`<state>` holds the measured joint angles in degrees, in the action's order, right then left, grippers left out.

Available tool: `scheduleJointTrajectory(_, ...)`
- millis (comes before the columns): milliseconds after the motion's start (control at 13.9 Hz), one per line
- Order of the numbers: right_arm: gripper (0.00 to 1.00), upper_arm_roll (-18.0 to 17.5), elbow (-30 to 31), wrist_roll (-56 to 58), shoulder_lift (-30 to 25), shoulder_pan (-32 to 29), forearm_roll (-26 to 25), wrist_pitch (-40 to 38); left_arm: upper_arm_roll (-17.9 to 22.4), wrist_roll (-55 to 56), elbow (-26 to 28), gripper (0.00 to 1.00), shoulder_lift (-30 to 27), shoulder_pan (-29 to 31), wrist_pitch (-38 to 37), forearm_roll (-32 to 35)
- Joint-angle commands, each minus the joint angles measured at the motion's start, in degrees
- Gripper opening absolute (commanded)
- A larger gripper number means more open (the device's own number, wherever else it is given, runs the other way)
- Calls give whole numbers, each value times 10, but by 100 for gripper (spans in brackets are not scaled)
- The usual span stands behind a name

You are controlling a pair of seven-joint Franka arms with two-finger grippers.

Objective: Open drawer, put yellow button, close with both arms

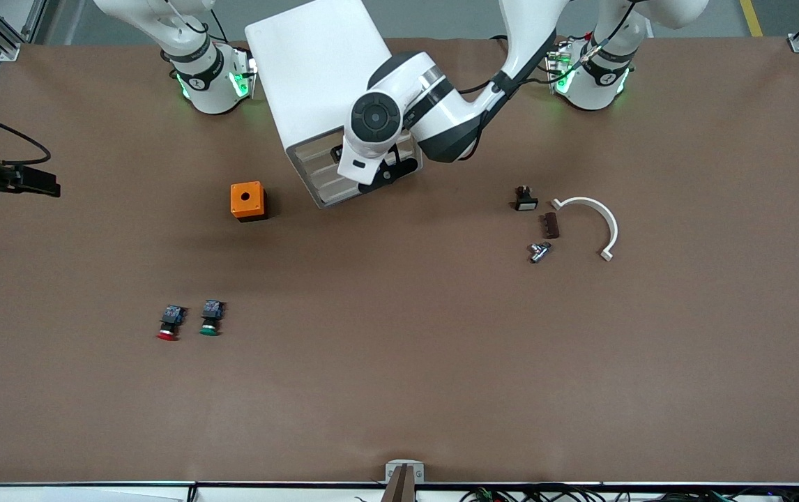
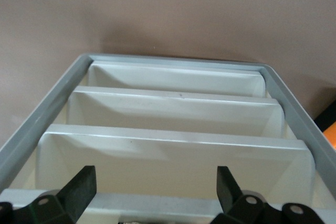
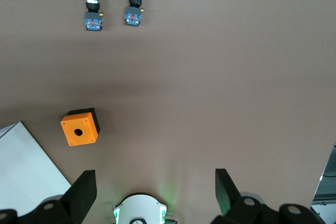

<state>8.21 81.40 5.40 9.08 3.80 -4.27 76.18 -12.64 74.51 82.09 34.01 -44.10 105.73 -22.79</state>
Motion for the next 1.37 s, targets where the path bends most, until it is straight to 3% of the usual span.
scheduleJointTrajectory(0,100,-9,-13,0,-5,-9,3,-9,-5,5,8,100,3,-2,11,-55)
scheduleJointTrajectory(216,100,-8,-12,8,-30,-23,65,-2,-3,6,7,100,1,14,11,-52)
scheduleJointTrajectory(505,100,-10,-4,11,-28,-75,71,-19,3,6,-10,100,-10,40,11,-4)
scheduleJointTrajectory(649,100,-14,-3,13,-36,-70,65,-19,2,8,-20,99,-34,70,11,69)
scheduleJointTrajectory(865,100,-14,13,12,-50,-50,59,-6,2,1,-32,99,-92,131,3,110)
scheduleJointTrajectory(1154,100,-15,93,14,-112,-48,57,85,2,-122,-30,99,-176,203,-143,153)
scheduleJointTrajectory(1298,100,-19,87,14,-112,-35,48,87,2,-215,-29,99,-202,254,-211,154)
